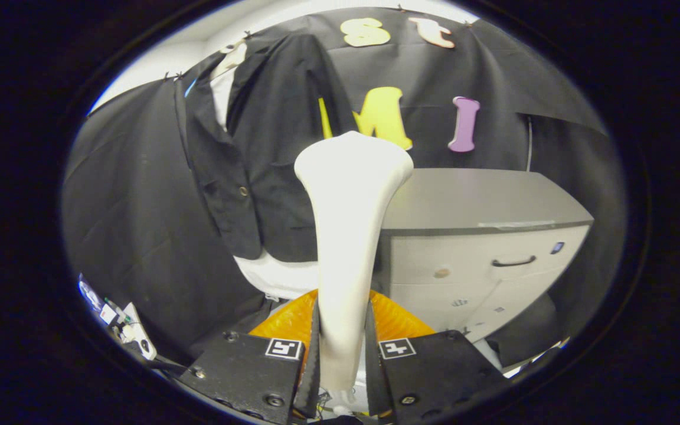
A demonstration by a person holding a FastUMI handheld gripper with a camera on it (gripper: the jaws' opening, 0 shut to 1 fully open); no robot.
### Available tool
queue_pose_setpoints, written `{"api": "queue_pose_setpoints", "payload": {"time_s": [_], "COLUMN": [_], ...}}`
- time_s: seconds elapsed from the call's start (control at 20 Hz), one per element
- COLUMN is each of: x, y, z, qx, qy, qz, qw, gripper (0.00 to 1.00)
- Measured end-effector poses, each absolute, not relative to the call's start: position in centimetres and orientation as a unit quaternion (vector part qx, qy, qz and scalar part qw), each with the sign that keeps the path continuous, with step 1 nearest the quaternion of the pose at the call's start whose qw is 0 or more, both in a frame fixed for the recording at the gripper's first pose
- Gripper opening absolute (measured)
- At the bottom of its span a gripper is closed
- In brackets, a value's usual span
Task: Iron the clothes twice with a garment steamer, once on the left side and once on the right side.
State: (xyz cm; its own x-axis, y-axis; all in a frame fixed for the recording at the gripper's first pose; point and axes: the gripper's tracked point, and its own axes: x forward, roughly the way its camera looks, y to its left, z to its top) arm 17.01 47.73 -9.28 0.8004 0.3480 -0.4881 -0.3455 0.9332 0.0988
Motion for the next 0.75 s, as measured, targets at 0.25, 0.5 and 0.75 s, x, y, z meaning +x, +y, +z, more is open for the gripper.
{"api": "queue_pose_setpoints", "payload": {"time_s": [0.25, 0.5, 0.75], "x": [17.3, 17.1, 13.2], "y": [45.3, 43.3, 39.4], "z": [-8.7, -8.9, -11.1], "qx": [0.011, 0.015, 0.018], "qy": [0.241, 0.226, 0.23], "qz": [0.147, 0.135, 0.133], "qw": [0.959, 0.965, 0.964], "gripper": [0.34, 0.34, 0.34]}}
